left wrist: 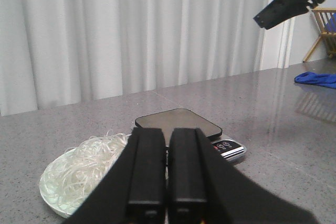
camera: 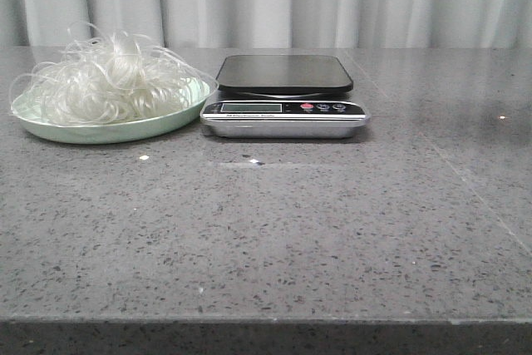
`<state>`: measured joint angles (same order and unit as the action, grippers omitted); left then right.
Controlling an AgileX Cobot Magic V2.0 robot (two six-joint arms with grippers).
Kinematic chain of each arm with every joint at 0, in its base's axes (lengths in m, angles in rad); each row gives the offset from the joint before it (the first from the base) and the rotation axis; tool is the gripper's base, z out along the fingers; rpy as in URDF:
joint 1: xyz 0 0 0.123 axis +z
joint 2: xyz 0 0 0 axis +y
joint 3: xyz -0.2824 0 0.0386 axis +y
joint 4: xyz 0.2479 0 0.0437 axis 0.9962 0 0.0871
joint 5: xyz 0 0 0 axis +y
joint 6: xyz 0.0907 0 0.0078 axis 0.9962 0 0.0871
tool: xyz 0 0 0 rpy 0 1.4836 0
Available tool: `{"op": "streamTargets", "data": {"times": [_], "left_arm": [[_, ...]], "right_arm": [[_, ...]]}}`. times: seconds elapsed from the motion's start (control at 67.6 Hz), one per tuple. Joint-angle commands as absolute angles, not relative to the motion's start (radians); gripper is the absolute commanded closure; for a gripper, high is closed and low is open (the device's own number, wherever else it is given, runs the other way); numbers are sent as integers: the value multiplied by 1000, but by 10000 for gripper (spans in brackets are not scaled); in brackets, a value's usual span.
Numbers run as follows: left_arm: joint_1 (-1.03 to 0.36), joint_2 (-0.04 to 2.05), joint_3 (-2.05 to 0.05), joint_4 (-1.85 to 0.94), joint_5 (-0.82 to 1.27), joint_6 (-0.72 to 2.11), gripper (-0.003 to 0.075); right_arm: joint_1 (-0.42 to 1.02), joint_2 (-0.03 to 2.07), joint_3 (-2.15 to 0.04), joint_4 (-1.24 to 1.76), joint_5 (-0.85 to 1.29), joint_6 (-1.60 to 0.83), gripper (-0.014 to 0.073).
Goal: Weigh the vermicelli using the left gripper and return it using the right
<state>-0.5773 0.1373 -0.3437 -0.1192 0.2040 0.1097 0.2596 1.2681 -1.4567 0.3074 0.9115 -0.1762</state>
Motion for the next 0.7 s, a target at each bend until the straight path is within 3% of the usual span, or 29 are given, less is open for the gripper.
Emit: {"op": "streamTargets", "data": {"times": [0.0, 0.473, 0.68], "left_arm": [[-587, 150, -367, -131, 117, 107, 594], [-587, 150, -367, -131, 117, 107, 594], [-587, 150, -367, -131, 123, 107, 594]], "right_arm": [[252, 1108, -1313, 304, 710, -200, 6], [252, 421, -572, 300, 234, -246, 6], [252, 179, -351, 297, 97, -246, 6]]}}
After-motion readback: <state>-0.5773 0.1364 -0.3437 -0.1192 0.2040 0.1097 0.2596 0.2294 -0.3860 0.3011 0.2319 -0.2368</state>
